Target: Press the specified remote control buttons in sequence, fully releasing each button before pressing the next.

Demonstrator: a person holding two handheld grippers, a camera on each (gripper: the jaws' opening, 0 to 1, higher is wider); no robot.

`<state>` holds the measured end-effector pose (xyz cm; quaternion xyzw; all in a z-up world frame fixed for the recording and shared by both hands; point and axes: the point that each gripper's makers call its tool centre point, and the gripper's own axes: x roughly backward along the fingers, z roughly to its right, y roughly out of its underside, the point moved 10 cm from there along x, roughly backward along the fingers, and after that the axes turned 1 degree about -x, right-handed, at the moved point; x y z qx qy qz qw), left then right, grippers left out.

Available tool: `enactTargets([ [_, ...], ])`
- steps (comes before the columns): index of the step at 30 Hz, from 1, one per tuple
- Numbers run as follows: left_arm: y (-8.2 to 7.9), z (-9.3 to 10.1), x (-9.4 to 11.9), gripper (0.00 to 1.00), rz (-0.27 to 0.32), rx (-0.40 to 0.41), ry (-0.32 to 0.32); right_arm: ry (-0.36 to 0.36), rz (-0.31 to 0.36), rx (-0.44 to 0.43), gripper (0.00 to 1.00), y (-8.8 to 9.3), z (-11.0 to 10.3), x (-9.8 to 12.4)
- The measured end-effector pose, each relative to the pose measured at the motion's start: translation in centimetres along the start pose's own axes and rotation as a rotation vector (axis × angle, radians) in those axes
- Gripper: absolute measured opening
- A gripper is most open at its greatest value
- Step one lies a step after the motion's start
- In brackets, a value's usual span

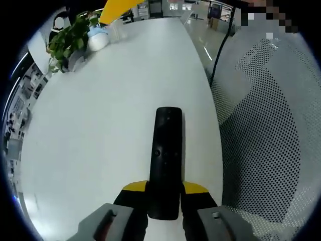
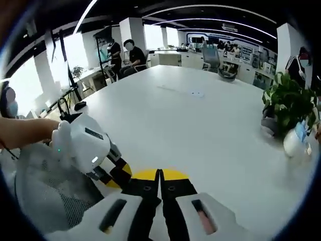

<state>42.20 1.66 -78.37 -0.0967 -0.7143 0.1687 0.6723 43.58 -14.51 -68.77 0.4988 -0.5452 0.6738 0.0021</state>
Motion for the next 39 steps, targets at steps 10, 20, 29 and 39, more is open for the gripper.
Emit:
enactTargets([
  [10, 1.0, 0.2, 0.2, 0.24, 0.092, 0.006, -0.022, -0.019, -0.112, -0.036, 0.0, 2.3, 0.5, -3.4],
  [20, 1.9, 0.7, 0.1, 0.24, 0.219, 0.027, -0.028, -0.071, -0.219, -0.052, 0.0, 2.8, 0.3, -5.0],
  [29, 1.9, 1.2, 0.0, 0.24, 0.234, 0.014, -0.019, -0.142, -0.298, -0.193, 0.0, 5.0, 0.7, -4.5],
  [39, 1.9, 1.1, -0.1, 0.24, 0.234, 0.022, -0.015, -0.136, -0.412, -0.129, 0.0, 6.3, 0.3, -4.7],
])
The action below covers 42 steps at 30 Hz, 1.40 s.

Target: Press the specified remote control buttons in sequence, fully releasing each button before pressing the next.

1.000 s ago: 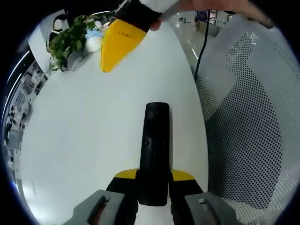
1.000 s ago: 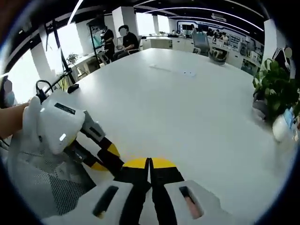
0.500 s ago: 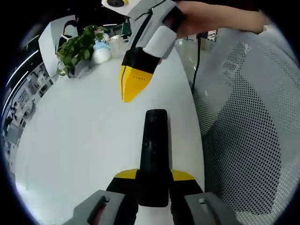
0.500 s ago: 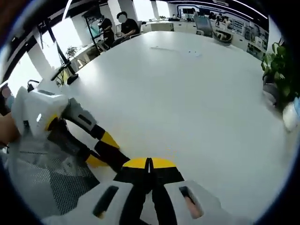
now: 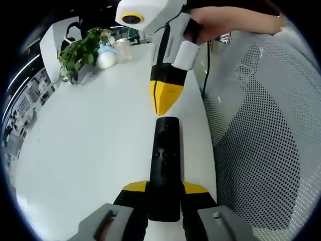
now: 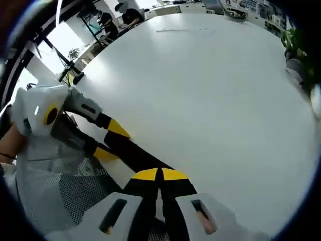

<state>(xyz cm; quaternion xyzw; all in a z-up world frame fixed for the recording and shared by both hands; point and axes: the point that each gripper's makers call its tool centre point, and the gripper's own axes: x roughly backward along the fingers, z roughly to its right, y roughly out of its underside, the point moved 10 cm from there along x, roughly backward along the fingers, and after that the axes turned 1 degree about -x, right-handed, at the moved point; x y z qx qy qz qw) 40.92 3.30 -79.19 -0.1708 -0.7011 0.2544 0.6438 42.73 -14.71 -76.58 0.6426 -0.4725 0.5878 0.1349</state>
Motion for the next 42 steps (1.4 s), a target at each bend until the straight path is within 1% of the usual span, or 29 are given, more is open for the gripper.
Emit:
enactTargets([
  [4, 0.0, 0.0, 0.0, 0.24, 0.001, 0.008, 0.003, -0.009, -0.035, 0.002, 0.0, 0.3, -0.2, -0.4],
  [11, 0.0, -0.1, 0.0, 0.24, 0.003, 0.007, 0.006, 0.011, -0.049, 0.004, 0.0, 0.4, 0.1, -0.7],
  [13, 0.0, -0.1, 0.0, 0.24, 0.003, 0.008, 0.006, 0.016, -0.062, 0.005, 0.0, 0.5, 0.0, -1.0],
  [14, 0.0, -0.1, 0.0, 0.24, 0.003, 0.009, 0.007, 0.019, -0.052, 0.01, 0.0, 0.4, 0.0, -0.9],
  [21, 0.0, -0.1, -0.1, 0.24, 0.002, 0.014, 0.007, 0.027, -0.053, 0.021, 0.0, 0.4, -0.1, -0.9],
  [26, 0.0, -0.1, -0.1, 0.24, 0.004, 0.024, 0.009, 0.044, -0.048, 0.072, 0.0, 0.5, -0.4, -1.0],
  [27, 0.0, -0.1, -0.1, 0.24, 0.005, 0.027, 0.009, 0.047, -0.05, 0.13, 0.0, 0.5, -0.4, -1.0],
  [29, 0.0, -0.1, -0.1, 0.24, 0.005, 0.033, 0.011, 0.055, -0.058, 0.19, 0.0, 0.5, -0.6, -1.1],
  [33, 0.1, -0.2, -0.1, 0.25, 0.01, 0.042, 0.014, 0.061, -0.069, 0.221, 0.0, 0.3, -0.8, -1.1],
  [35, 0.1, -0.2, -0.1, 0.25, 0.011, 0.042, 0.014, 0.057, -0.061, 0.21, 0.0, 0.4, -0.6, -1.1],
  [37, 0.1, -0.2, -0.1, 0.25, 0.01, 0.039, 0.015, 0.04, -0.035, 0.157, 0.0, 0.6, -0.3, -1.1],
  [39, 0.1, -0.2, -0.2, 0.25, 0.01, 0.038, 0.015, 0.014, -0.009, 0.083, 0.0, 0.8, 0.0, -1.0],
  [42, 0.1, -0.2, -0.2, 0.25, 0.011, 0.038, 0.015, -0.01, 0.001, 0.048, 0.0, 0.9, 0.3, -0.9],
])
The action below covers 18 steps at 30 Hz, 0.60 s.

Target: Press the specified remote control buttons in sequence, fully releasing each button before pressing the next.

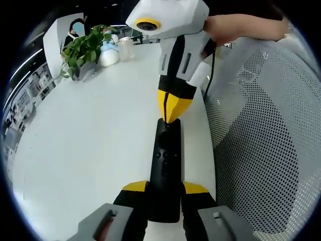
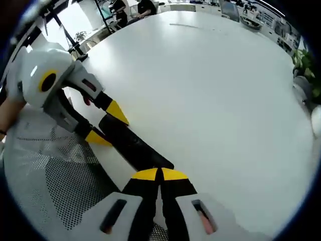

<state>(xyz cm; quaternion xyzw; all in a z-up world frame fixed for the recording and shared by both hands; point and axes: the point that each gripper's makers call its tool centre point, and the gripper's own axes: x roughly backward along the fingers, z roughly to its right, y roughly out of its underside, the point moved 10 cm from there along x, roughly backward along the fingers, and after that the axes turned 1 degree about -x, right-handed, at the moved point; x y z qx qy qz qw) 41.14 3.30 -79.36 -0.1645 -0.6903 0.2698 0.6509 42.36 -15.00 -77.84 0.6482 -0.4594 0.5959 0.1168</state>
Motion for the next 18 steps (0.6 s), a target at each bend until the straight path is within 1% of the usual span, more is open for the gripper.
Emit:
enactTargets([
  [1, 0.01, 0.0, 0.0, 0.25, 0.001, 0.0, 0.0, 0.0, -0.002, -0.024, 0.0, -0.03, -0.01, -0.02],
  [3, 0.02, -0.01, 0.01, 0.25, 0.003, -0.001, 0.001, 0.006, -0.007, -0.039, 0.0, -0.1, -0.1, -0.05],
  [8, 0.0, 0.01, 0.01, 0.24, 0.002, -0.003, 0.0, 0.016, -0.013, -0.029, 0.0, -0.18, -0.28, -0.02],
  [14, 0.0, 0.02, 0.03, 0.24, 0.005, -0.002, 0.0, 0.02, -0.018, -0.042, 0.0, -0.21, -0.3, 0.04],
  [18, 0.0, 0.02, 0.03, 0.24, 0.006, -0.002, 0.001, 0.029, -0.032, -0.021, 0.0, -0.34, -0.45, 0.0],
])
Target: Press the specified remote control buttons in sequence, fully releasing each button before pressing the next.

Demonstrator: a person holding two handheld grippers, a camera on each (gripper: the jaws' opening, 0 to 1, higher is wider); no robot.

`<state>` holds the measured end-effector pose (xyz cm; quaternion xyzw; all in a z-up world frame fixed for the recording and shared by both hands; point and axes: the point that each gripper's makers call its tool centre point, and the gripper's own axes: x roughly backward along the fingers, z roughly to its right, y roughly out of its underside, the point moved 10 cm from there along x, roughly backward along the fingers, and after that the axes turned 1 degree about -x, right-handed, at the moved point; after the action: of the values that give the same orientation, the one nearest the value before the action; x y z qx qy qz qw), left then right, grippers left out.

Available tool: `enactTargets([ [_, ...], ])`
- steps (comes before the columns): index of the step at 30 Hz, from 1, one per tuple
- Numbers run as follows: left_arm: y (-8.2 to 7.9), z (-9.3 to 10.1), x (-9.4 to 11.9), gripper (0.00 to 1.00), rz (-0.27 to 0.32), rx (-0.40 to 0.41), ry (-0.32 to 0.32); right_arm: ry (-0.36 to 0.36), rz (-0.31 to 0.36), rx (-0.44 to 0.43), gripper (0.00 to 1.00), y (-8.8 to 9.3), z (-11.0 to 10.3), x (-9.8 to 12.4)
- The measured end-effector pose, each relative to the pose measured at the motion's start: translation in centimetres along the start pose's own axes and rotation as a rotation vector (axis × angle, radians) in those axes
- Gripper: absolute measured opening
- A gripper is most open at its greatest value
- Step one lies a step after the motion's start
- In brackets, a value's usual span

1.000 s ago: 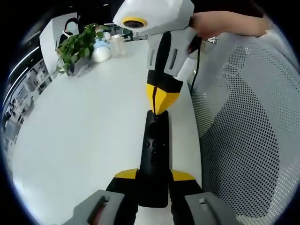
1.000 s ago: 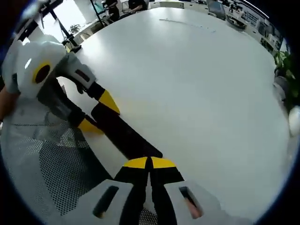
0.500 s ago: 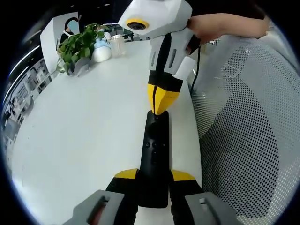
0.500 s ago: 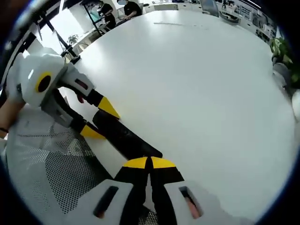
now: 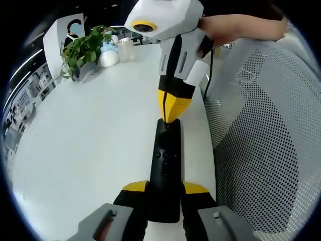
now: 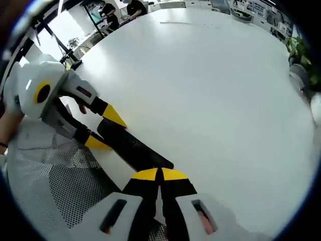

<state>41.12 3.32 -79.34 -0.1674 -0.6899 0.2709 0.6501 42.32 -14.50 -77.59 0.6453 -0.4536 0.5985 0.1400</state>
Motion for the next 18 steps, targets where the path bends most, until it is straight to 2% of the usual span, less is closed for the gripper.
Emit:
enactTargets([
  [5, 0.0, 0.0, 0.01, 0.24, -0.001, -0.001, 0.001, 0.002, -0.005, 0.034, 0.0, -0.02, -0.13, 0.01],
  [9, 0.02, 0.0, 0.01, 0.24, 0.001, 0.001, 0.001, -0.044, 0.014, 0.018, 0.0, -0.26, -0.49, 0.02],
  [18, 0.0, -0.01, -0.02, 0.24, -0.001, -0.003, 0.004, -0.026, -0.001, 0.082, 0.0, -0.28, -0.73, -0.43],
])
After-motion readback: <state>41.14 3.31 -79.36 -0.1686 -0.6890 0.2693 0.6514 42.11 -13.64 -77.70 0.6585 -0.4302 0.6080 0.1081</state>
